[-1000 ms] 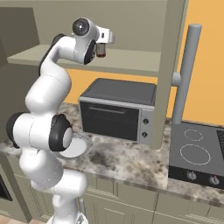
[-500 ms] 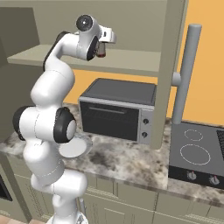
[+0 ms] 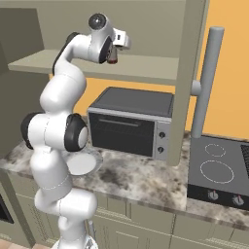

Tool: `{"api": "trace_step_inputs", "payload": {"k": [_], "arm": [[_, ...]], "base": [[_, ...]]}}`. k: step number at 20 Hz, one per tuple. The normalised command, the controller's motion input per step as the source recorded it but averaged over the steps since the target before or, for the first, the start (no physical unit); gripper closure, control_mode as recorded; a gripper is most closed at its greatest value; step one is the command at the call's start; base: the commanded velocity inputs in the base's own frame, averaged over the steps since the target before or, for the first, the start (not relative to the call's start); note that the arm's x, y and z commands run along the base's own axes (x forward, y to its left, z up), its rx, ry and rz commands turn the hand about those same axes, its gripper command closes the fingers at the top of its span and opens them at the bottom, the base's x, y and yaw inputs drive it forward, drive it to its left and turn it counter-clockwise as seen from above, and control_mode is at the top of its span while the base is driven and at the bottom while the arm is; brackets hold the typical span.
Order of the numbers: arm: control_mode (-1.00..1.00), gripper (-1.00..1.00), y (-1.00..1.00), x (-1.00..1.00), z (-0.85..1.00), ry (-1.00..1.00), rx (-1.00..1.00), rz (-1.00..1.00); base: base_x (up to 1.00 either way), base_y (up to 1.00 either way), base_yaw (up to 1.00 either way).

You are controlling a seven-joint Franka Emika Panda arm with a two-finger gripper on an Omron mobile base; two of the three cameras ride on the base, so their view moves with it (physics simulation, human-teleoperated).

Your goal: Move the hot dog bun to the plate on the dining table and place the condiment next to that plate. Then navigate to the fridge and take the sausage and place it on the plate as well.

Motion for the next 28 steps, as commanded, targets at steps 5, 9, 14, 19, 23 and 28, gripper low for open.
{"api": "trace_step_inputs", "payload": {"k": [5,9,14,19,23,28], "arm": [[-1.0,1.0,0.01,0.12,-0.15,0.05,-0.01,0.0],[-1.0,1.0,0.0,0.09,-0.1,0.02,-0.01,0.0],[-1.0,1.0,0.01,0.01,-0.02,0.03,0.0,0.0],[-1.0,1.0,0.0,0.0,0.0,0.0,0.0,0.0],[-1.0,1.0,0.0,-0.32,-0.03,-0.04,0.0,0.0],[-1.0,1.0,0.03,-1.0,-0.04,-0.17,-0.01,-0.02]], "base": [[0.0,0.0,0.0],[0.0,0.0,0.0],[0.0,0.0,0.0],[0.0,0.0,0.0],[0.0,0.0,0.0],[0.0,0.0,0.0]]}}
